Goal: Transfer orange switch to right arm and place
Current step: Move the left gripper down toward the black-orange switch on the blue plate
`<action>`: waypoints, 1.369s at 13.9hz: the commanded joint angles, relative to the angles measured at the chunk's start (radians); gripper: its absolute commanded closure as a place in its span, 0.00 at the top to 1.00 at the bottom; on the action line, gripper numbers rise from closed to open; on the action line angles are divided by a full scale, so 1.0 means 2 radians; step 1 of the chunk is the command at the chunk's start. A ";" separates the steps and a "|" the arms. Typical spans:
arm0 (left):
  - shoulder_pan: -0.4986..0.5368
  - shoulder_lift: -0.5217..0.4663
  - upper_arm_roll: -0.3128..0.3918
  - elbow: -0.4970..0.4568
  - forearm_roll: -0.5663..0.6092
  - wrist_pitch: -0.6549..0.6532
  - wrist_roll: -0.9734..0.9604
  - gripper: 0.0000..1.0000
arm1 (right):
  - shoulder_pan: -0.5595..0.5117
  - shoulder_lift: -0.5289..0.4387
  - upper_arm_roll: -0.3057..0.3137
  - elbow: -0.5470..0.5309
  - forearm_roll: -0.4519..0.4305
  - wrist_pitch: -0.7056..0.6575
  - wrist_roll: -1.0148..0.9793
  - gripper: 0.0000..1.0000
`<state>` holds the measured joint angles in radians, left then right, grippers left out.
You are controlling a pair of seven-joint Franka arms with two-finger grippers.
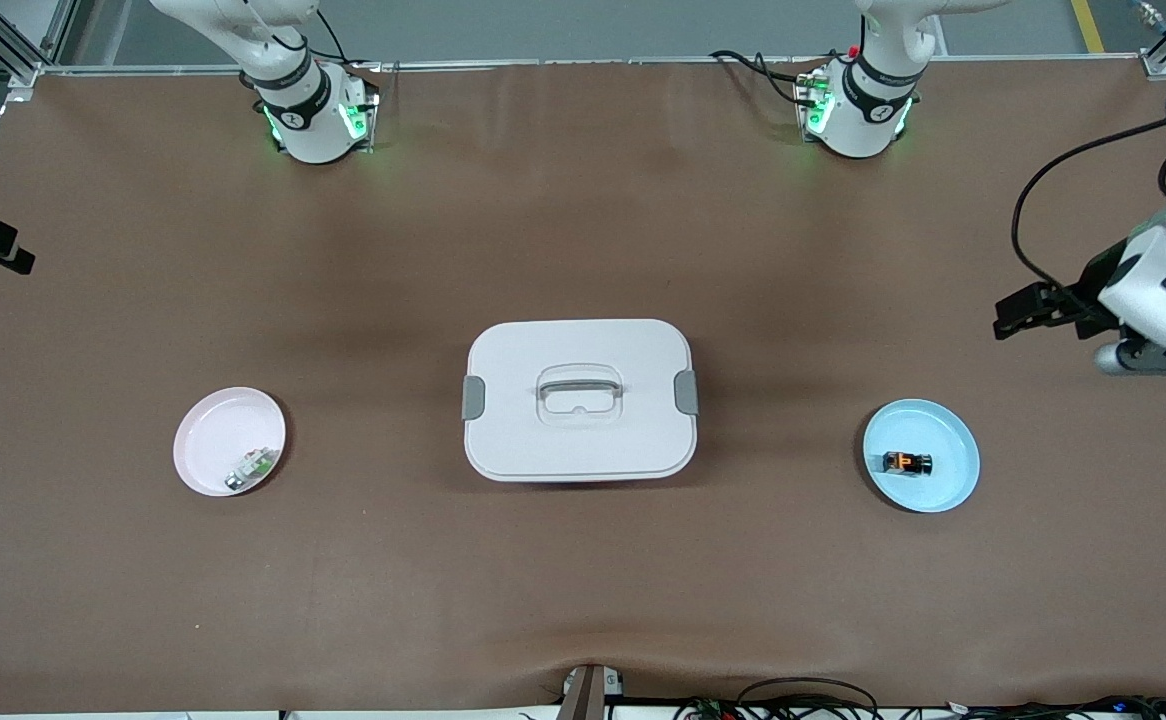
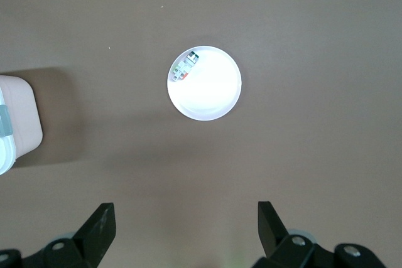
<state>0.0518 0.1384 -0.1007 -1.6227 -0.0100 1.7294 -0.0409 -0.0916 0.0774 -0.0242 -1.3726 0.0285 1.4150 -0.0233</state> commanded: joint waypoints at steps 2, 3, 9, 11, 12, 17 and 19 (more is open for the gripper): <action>-0.004 0.063 -0.001 0.017 0.006 0.044 0.005 1.00 | -0.006 -0.006 0.004 -0.003 0.002 0.004 -0.003 1.00; -0.002 0.076 -0.001 0.017 0.006 0.056 0.006 1.00 | -0.006 -0.007 0.004 -0.003 0.001 0.004 -0.003 1.00; -0.002 0.148 -0.001 0.017 0.013 0.131 0.006 1.00 | -0.005 -0.007 0.004 -0.003 0.000 0.008 -0.003 1.00; -0.004 0.176 -0.001 0.017 0.040 0.157 -0.003 1.00 | -0.004 -0.008 0.004 -0.003 0.000 0.006 -0.003 1.00; -0.005 0.190 -0.001 0.017 0.049 0.172 -0.003 1.00 | -0.004 -0.008 0.005 -0.003 0.000 0.007 -0.003 1.00; -0.007 0.231 -0.001 0.018 0.054 0.212 -0.003 1.00 | -0.005 -0.008 0.004 -0.004 0.000 0.007 -0.002 1.00; -0.012 0.242 -0.001 0.017 0.061 0.216 -0.004 1.00 | -0.006 -0.008 0.004 -0.004 0.000 0.007 -0.002 1.00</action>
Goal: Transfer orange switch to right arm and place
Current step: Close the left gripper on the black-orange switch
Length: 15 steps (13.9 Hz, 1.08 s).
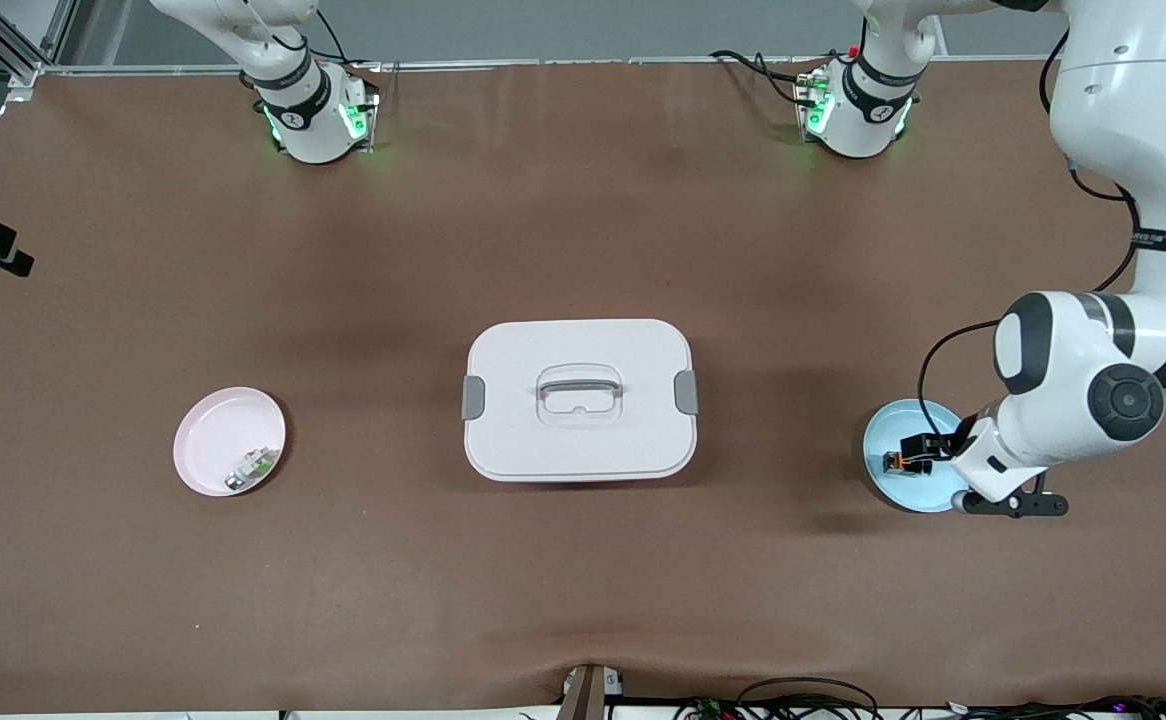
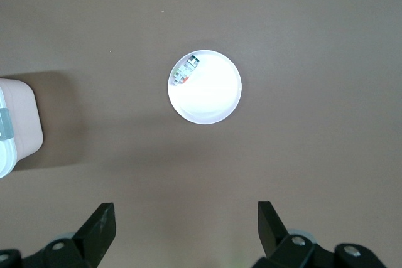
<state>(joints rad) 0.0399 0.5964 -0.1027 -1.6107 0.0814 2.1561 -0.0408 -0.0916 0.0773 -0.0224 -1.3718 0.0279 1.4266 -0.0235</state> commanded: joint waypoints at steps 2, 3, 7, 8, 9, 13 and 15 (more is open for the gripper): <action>-0.006 0.022 0.000 0.011 0.018 0.003 -0.003 1.00 | -0.005 -0.008 0.004 -0.004 0.001 0.003 -0.002 1.00; -0.006 0.028 0.000 0.011 0.018 0.003 -0.003 1.00 | -0.004 -0.008 0.004 -0.004 0.001 0.003 -0.002 1.00; -0.005 0.044 -0.001 0.014 0.052 0.018 -0.003 1.00 | -0.004 -0.007 0.004 -0.004 0.001 0.003 -0.002 1.00; -0.005 0.045 -0.001 0.013 0.054 0.026 -0.003 1.00 | -0.005 -0.008 0.004 -0.004 0.001 0.003 -0.002 1.00; -0.006 0.047 -0.001 0.013 0.054 0.035 -0.003 1.00 | -0.005 -0.008 0.004 -0.004 0.001 0.002 -0.002 1.00; -0.006 0.055 -0.002 0.013 0.047 0.046 -0.004 1.00 | -0.003 -0.007 0.004 -0.004 0.001 0.004 -0.002 1.00; -0.006 0.059 -0.001 0.013 0.047 0.047 -0.004 1.00 | -0.004 -0.007 0.004 -0.004 0.001 0.004 -0.002 1.00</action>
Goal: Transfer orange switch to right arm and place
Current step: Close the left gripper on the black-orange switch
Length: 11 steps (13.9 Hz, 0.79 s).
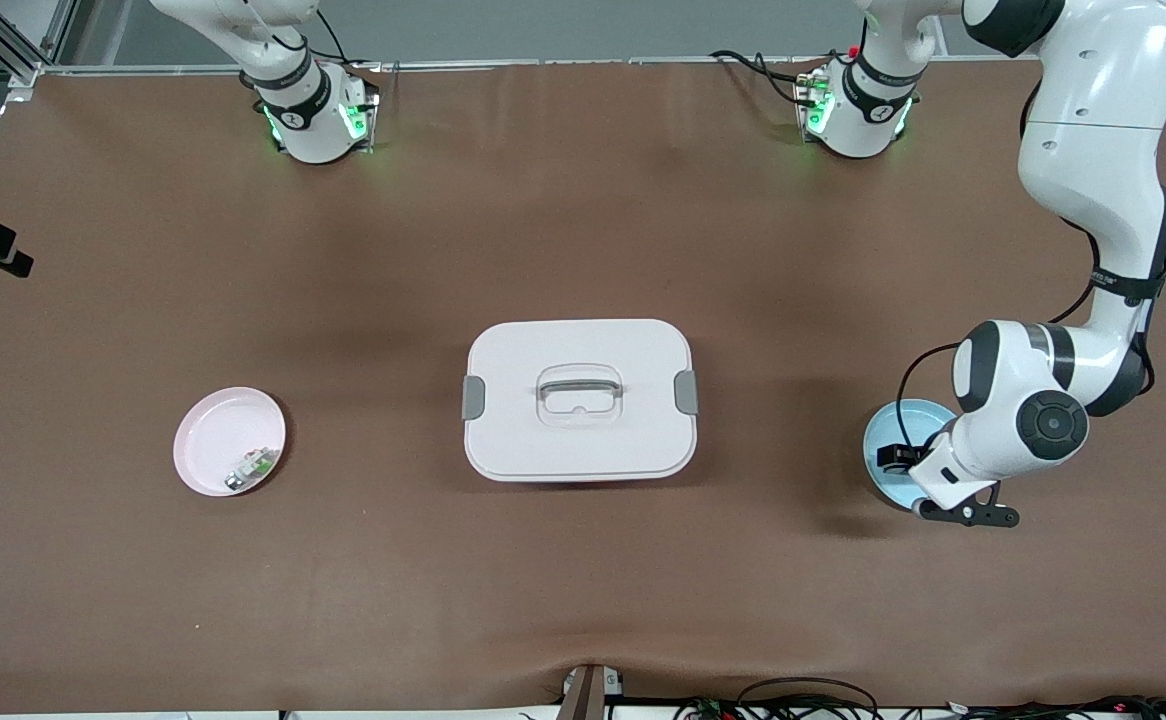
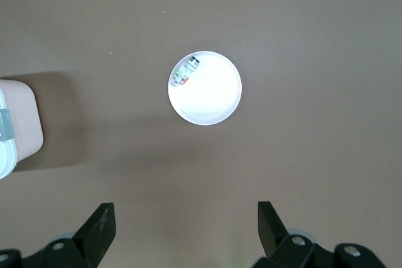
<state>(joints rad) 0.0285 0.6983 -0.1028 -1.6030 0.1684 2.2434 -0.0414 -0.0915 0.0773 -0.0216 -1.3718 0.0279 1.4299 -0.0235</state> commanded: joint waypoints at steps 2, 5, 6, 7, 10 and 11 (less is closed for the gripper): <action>0.000 0.011 -0.002 0.008 0.004 0.007 -0.004 1.00 | -0.004 -0.007 0.003 -0.004 0.001 0.002 -0.002 1.00; 0.000 0.017 -0.002 0.008 0.002 0.007 -0.008 1.00 | -0.004 -0.008 0.003 -0.004 0.001 0.001 -0.002 1.00; 0.000 0.017 -0.002 0.006 0.002 0.007 -0.012 1.00 | -0.004 -0.007 0.003 -0.004 0.001 0.001 -0.002 1.00; 0.000 0.019 -0.002 0.005 0.002 0.007 -0.017 1.00 | -0.004 -0.007 0.004 -0.004 0.001 0.001 -0.002 1.00; 0.000 0.020 -0.002 0.003 0.002 0.007 -0.018 1.00 | -0.004 -0.007 0.004 -0.004 0.001 0.001 -0.002 1.00; 0.000 0.021 -0.002 0.002 0.002 0.007 -0.018 1.00 | -0.004 -0.008 0.004 -0.004 0.001 0.001 -0.002 1.00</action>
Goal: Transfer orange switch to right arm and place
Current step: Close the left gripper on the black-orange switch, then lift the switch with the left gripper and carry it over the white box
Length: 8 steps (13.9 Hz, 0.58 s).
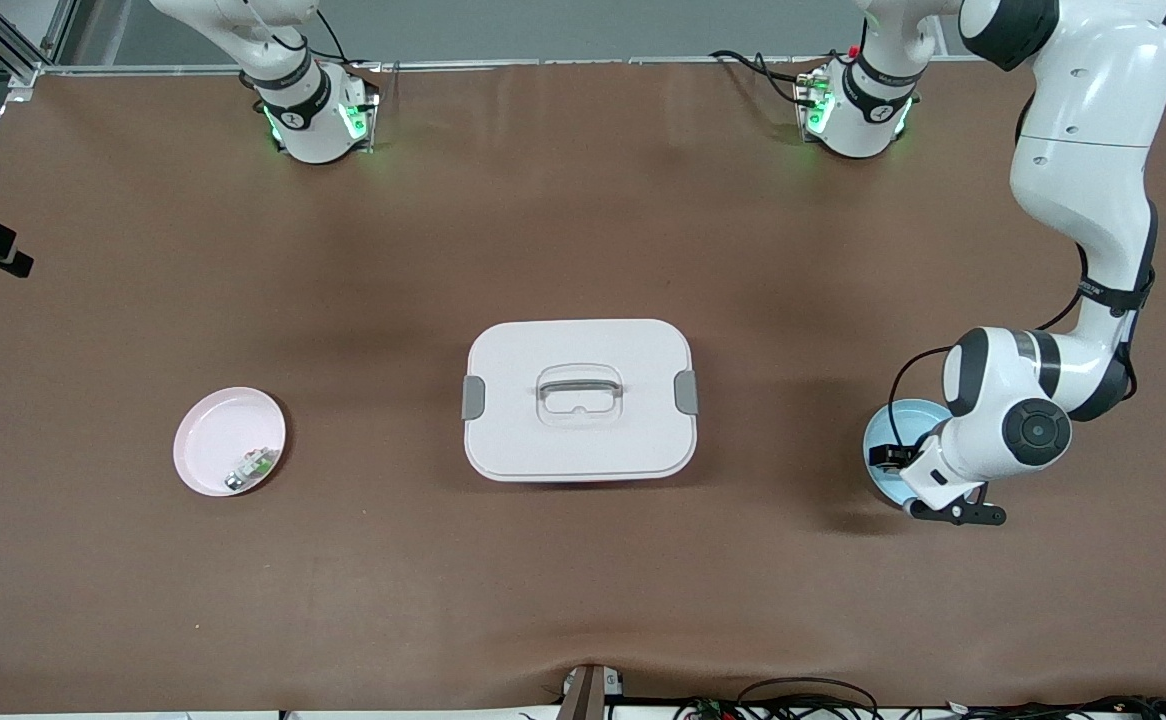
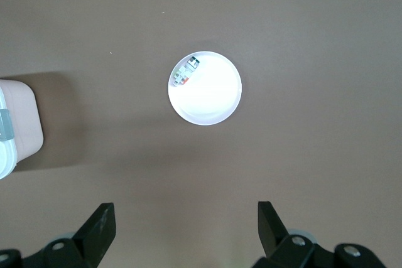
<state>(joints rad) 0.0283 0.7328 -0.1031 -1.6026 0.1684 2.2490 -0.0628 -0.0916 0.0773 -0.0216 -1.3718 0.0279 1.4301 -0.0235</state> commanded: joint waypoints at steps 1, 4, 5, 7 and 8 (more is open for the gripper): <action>0.000 0.006 -0.001 0.001 0.003 0.005 -0.007 1.00 | -0.003 -0.008 0.004 -0.004 0.001 0.001 -0.002 1.00; 0.000 0.006 -0.001 -0.001 0.003 0.008 -0.007 1.00 | -0.004 -0.007 0.004 -0.004 0.001 0.001 -0.002 1.00; 0.000 0.007 -0.001 -0.001 0.003 0.010 -0.007 1.00 | -0.004 -0.008 0.004 -0.004 0.001 0.001 -0.002 1.00; 0.000 0.007 -0.001 -0.001 0.003 0.010 -0.007 1.00 | -0.006 -0.008 0.003 -0.004 0.001 0.001 -0.002 1.00; 0.000 0.007 -0.001 -0.001 0.003 0.010 -0.008 1.00 | -0.005 -0.008 0.003 -0.004 0.002 0.001 -0.002 1.00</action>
<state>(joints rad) 0.0283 0.7426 -0.1031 -1.6050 0.1684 2.2534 -0.0629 -0.0916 0.0773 -0.0219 -1.3718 0.0279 1.4301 -0.0236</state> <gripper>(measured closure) 0.000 0.000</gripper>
